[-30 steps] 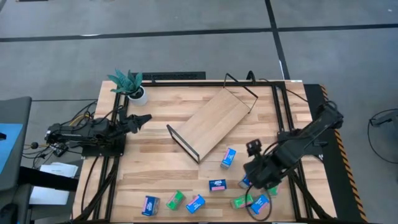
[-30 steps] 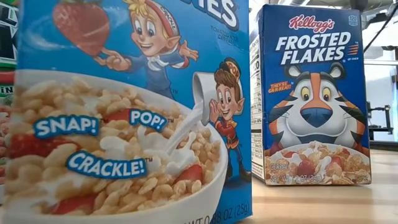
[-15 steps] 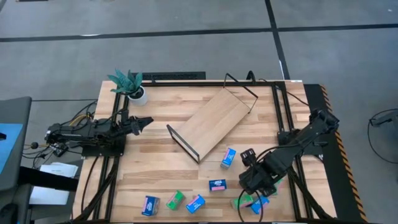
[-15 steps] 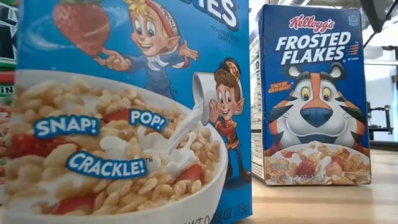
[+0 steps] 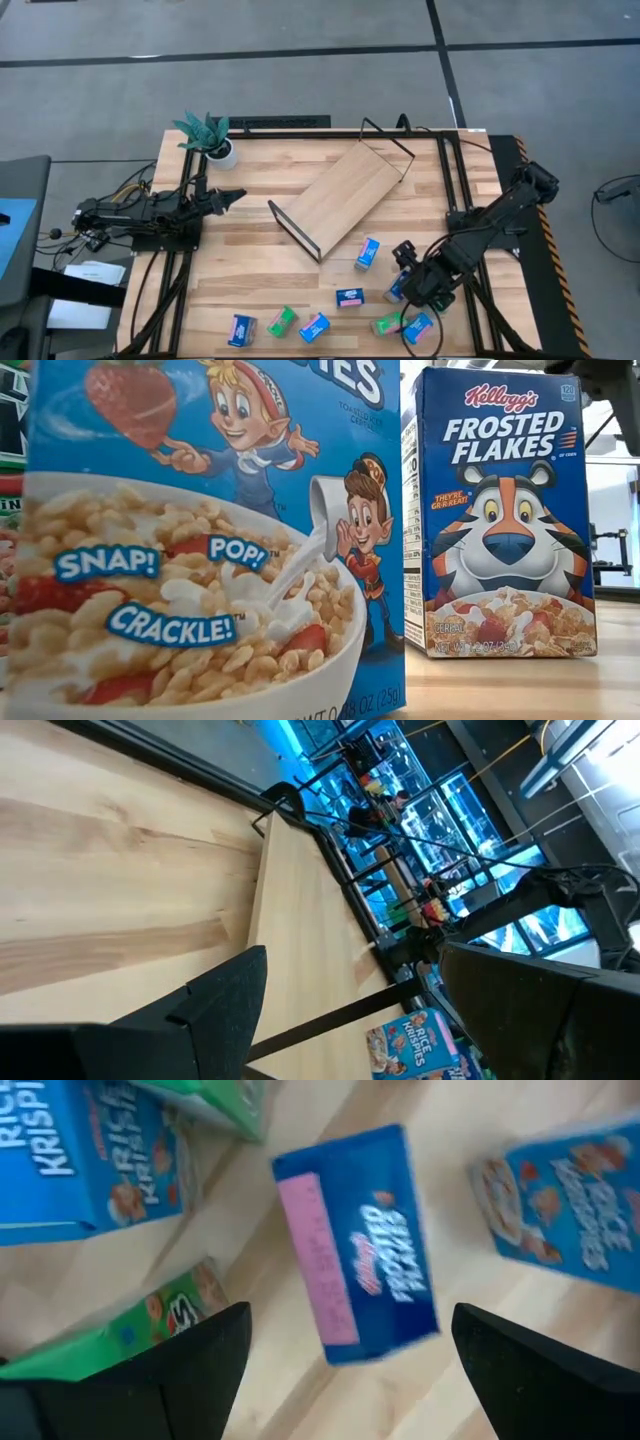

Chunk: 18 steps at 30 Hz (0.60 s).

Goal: Stack cereal on shelf
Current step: Put the top right blue cereal box on the shelf

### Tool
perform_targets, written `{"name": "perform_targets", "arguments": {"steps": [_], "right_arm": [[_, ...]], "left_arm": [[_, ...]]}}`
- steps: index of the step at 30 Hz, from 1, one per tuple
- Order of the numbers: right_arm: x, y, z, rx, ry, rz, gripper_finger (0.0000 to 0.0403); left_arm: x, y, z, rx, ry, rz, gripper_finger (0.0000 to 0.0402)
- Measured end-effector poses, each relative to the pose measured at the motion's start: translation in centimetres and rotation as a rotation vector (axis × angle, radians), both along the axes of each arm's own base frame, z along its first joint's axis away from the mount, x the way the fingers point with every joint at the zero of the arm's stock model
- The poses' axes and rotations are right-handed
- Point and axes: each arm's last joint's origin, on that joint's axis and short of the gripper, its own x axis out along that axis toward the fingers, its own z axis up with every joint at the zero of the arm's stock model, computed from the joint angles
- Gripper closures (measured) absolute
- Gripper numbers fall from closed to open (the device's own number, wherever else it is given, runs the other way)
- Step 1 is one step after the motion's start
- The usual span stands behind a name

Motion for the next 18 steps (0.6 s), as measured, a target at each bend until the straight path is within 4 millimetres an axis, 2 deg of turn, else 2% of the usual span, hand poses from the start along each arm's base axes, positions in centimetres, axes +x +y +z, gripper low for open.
{"name": "perform_targets", "arguments": {"steps": [10, 18], "right_arm": [[-0.1, -0.2, -1.4, 0.036, -0.032, 0.011, 0.0040], [0.2, -0.5, -1.9, 0.033, -0.033, -0.005, 0.0095]], "left_arm": [[0.0, 0.0, -0.1, -0.016, 0.001, 0.003, 0.0116], [0.0, 0.0, -0.2, -0.038, 0.005, 0.003, 0.0116]]}}
